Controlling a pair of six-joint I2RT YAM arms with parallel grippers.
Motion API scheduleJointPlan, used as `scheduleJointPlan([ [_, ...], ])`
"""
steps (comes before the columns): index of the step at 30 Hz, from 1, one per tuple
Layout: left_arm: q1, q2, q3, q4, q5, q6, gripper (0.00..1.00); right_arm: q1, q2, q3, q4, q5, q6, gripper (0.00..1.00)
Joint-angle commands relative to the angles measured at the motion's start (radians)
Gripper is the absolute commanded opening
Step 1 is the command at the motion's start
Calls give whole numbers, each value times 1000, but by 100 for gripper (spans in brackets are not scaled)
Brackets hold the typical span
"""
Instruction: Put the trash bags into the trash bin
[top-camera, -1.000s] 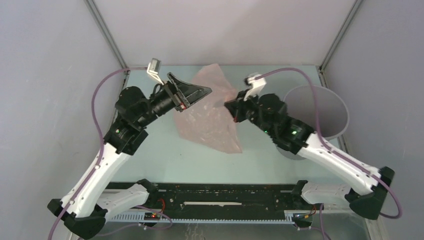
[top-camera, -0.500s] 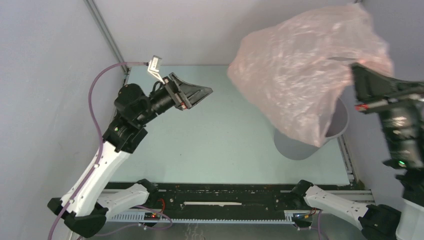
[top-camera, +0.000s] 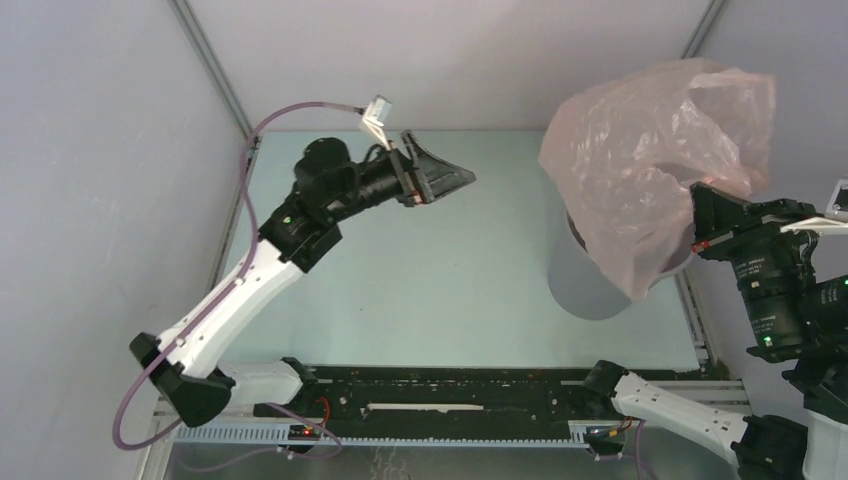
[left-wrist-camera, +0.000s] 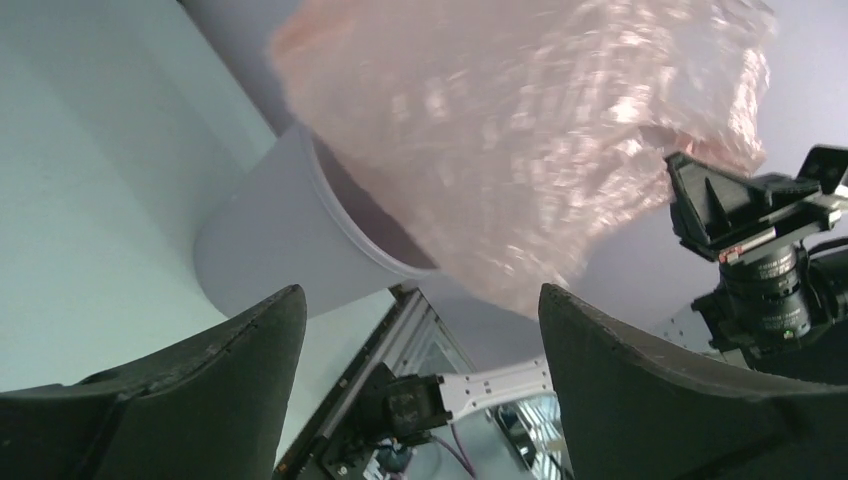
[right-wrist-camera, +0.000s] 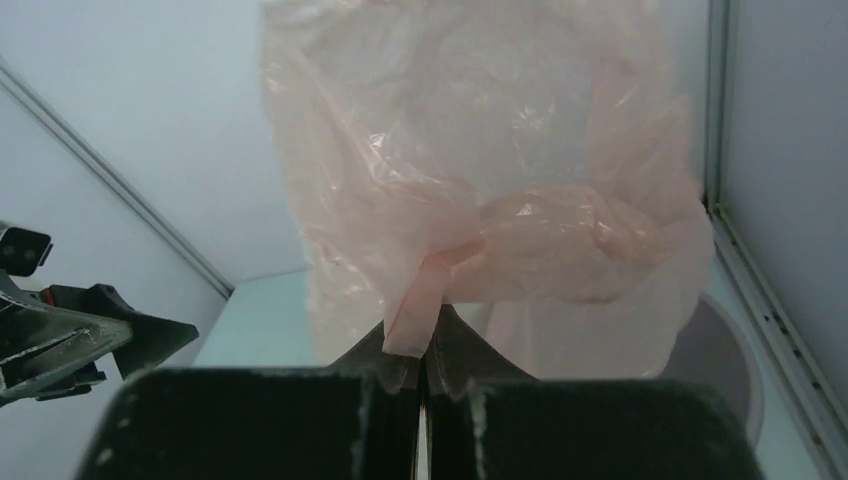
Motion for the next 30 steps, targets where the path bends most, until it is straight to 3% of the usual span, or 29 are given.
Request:
scheduleJointPlan([
  [1, -111, 117, 88, 30, -17, 7, 88, 9, 0, 67, -39, 85, -24, 0],
  [8, -225, 431, 284, 15, 47, -84, 58, 6, -13, 120, -5, 196, -114, 0],
  [10, -245, 490, 330, -1, 64, -94, 54, 6, -31, 126, 28, 215, -143, 0],
  [18, -271, 587, 347, 24, 62, -170, 49, 8, -73, 144, 92, 259, -230, 0],
  [21, -276, 625, 364, 47, 55, -197, 60, 10, -84, 134, 94, 265, -228, 0],
  [23, -277, 655, 382, 47, 49, -203, 62, 11, -90, 129, 85, 267, -215, 0],
  [30, -277, 749, 441, 39, 61, -253, 47, 12, -88, 130, 77, 248, -188, 0],
])
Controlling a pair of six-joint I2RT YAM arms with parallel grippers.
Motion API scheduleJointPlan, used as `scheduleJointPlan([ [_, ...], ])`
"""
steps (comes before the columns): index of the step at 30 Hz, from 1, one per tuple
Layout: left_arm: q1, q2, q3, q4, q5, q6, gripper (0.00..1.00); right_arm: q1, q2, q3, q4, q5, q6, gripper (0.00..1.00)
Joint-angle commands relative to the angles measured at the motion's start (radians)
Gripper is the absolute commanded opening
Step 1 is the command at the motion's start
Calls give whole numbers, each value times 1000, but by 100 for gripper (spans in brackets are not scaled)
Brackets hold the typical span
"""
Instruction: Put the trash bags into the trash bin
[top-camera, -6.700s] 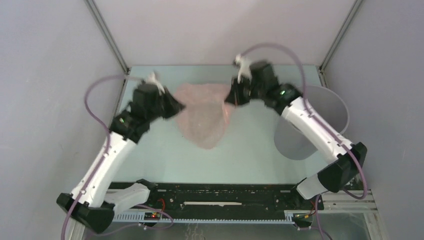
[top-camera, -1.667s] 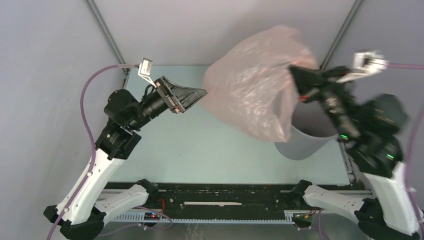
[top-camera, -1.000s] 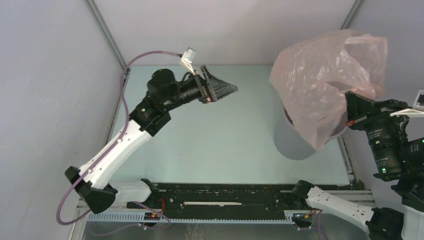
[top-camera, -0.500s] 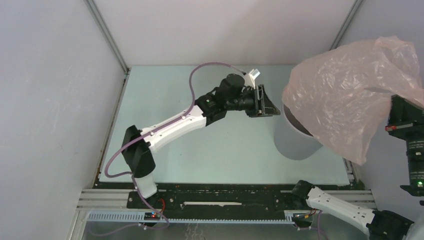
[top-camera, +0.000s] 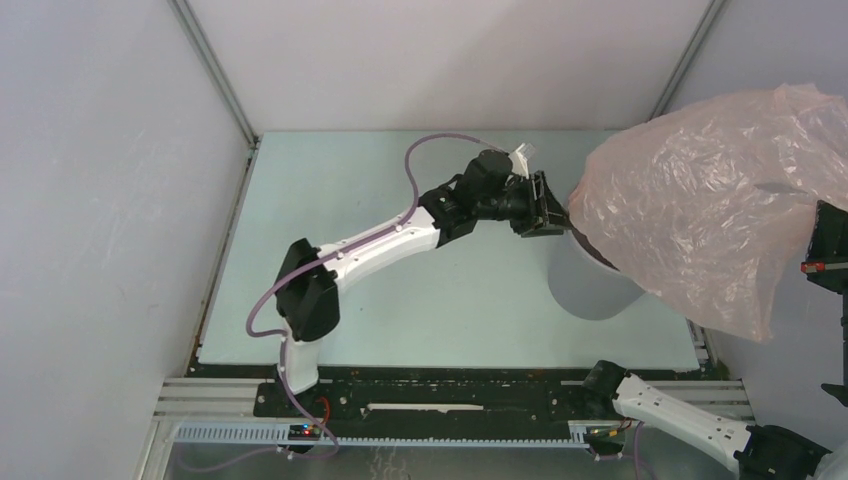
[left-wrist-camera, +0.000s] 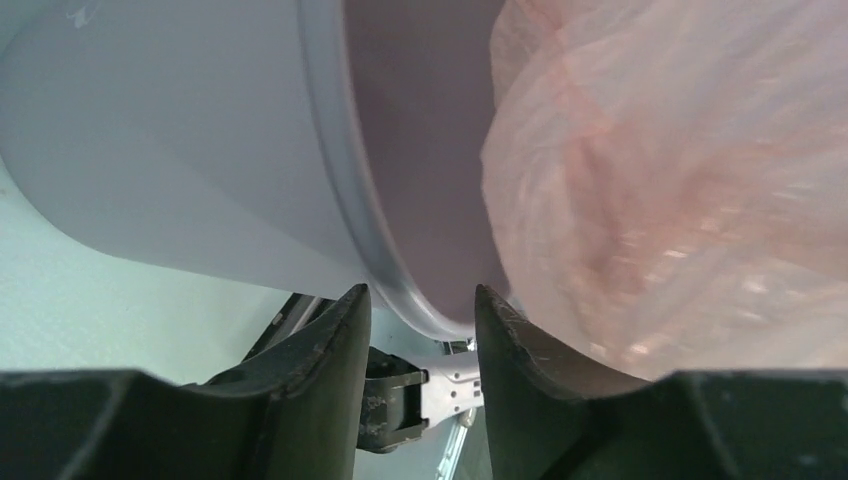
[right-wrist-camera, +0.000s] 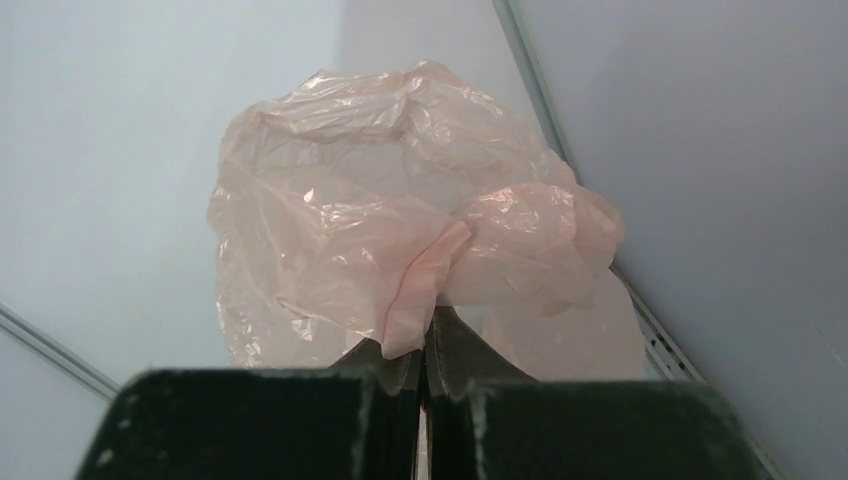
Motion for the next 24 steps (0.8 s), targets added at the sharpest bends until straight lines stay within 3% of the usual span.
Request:
scheduleJointPlan([
  [1, -3, 38, 66, 14, 11, -37, 45, 7, 7, 2, 14, -5, 9, 0],
  [4, -3, 44, 70, -13, 0, -26, 37, 8, 12, 7, 18, -13, 7, 0],
  [9, 2, 20, 76, -69, -22, 33, 8, 9, 21, 15, 55, -30, -5, 0],
  [11, 7, -18, 62, -104, -46, 81, 1, 9, 28, 16, 74, -40, -10, 0],
  [15, 26, -139, -49, -131, -92, 137, 0, 19, 42, 22, 101, -72, 2, 0],
  [24, 132, -434, -326, -167, -138, 102, 0, 125, 130, 13, 124, -191, 105, 0],
])
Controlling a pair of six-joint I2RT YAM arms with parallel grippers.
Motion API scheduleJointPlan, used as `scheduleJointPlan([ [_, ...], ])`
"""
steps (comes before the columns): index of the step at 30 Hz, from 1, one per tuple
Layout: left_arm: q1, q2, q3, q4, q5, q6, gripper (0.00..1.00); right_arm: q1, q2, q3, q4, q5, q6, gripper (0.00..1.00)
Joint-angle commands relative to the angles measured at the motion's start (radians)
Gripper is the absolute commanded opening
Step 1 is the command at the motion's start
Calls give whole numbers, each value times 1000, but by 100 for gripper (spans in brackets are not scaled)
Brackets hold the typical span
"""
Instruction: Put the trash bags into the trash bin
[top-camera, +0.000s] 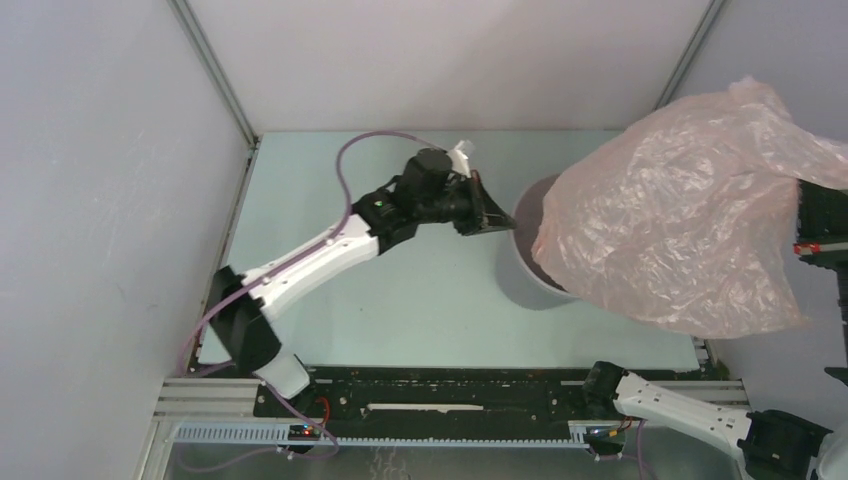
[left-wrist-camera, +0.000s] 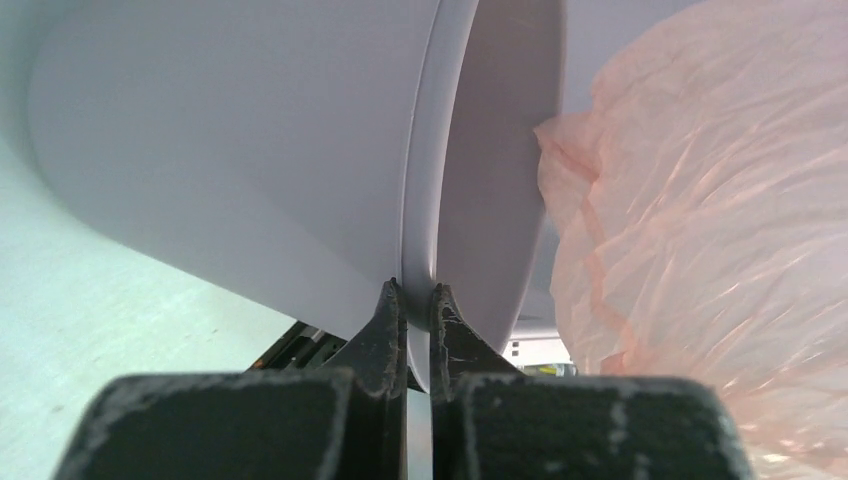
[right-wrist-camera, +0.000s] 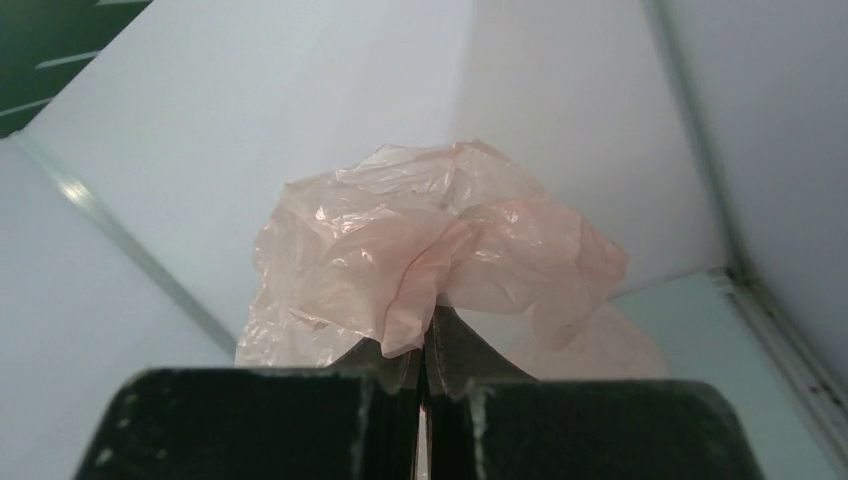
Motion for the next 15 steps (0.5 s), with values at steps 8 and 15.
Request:
scheduleJointPlan([
  [8, 167, -409, -371, -12, -81, -35, 0, 71, 226, -105, 114, -369, 291, 0],
  [15, 253, -580, -538, -29, -104, -64, 0, 67, 455, 11, 210, -659, 439, 0],
])
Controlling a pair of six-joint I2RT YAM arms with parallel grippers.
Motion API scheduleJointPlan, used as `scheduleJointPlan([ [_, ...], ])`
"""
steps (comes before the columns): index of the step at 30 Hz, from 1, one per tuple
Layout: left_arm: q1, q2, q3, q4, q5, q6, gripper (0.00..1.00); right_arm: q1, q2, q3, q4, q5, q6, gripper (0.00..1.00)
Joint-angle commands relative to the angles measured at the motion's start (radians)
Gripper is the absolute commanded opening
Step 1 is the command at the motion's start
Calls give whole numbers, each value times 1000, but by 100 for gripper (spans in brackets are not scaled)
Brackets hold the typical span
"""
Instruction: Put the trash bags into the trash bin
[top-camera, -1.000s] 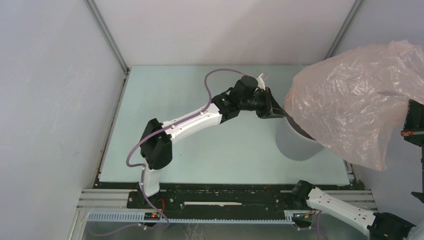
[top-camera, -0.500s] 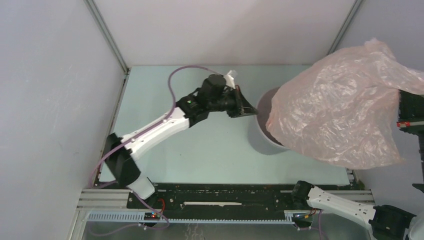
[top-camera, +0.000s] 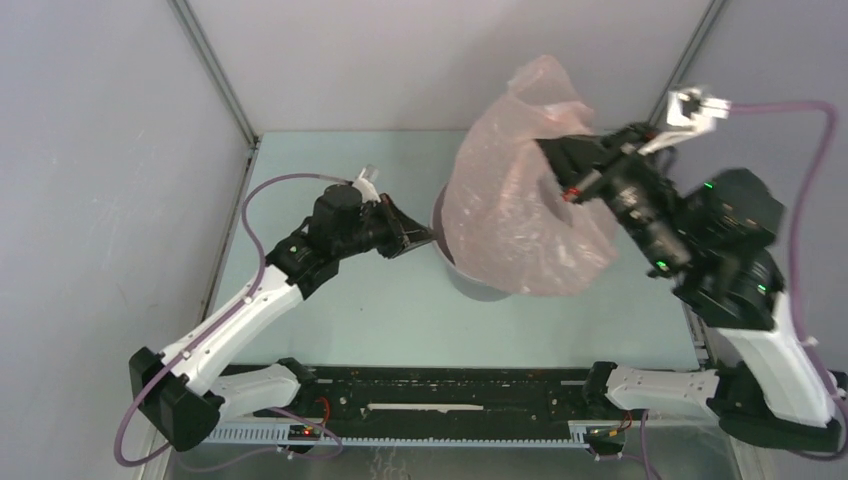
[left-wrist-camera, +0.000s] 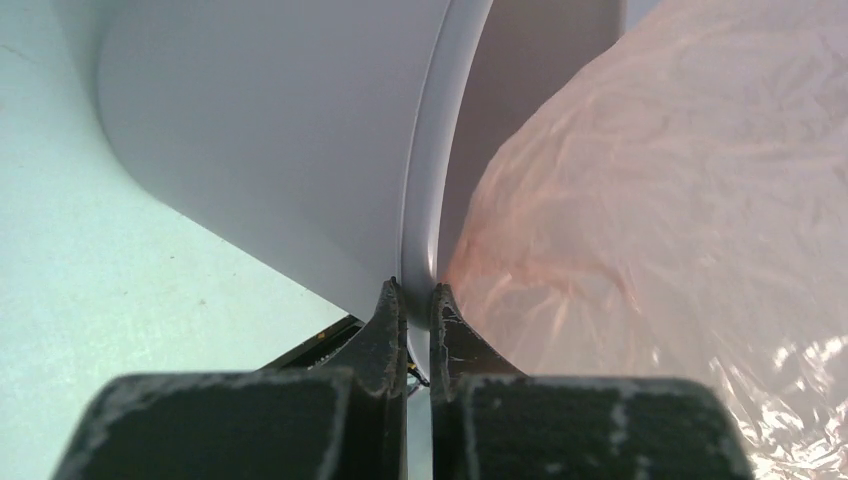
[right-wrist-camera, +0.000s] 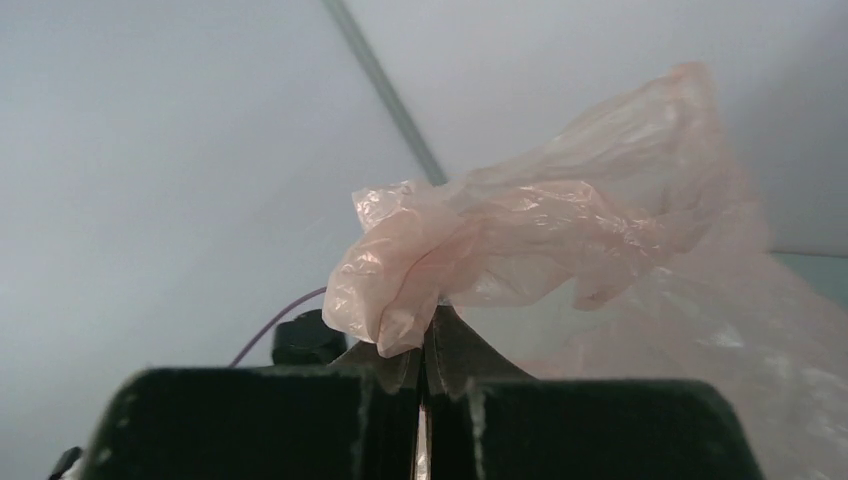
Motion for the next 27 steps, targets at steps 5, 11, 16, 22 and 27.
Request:
scheduleJointPlan([
  [5, 57, -112, -89, -25, -27, 17, 0, -85, 139, 108, 139, -245, 218, 0],
  [11, 57, -96, -93, -27, -3, 23, 0, -226, 230, 174, 218, -525, 451, 0],
  [16, 64, -94, -94, -39, -14, 33, 1, -226, 245, 219, 189, -528, 467, 0],
  [22, 65, -99, -79, -65, -45, 69, 24, -312, 125, 18, 272, -508, 614, 0],
  [27, 65, -95, -60, -64, -56, 76, 44, -349, 150, 22, 294, -607, 679, 0],
])
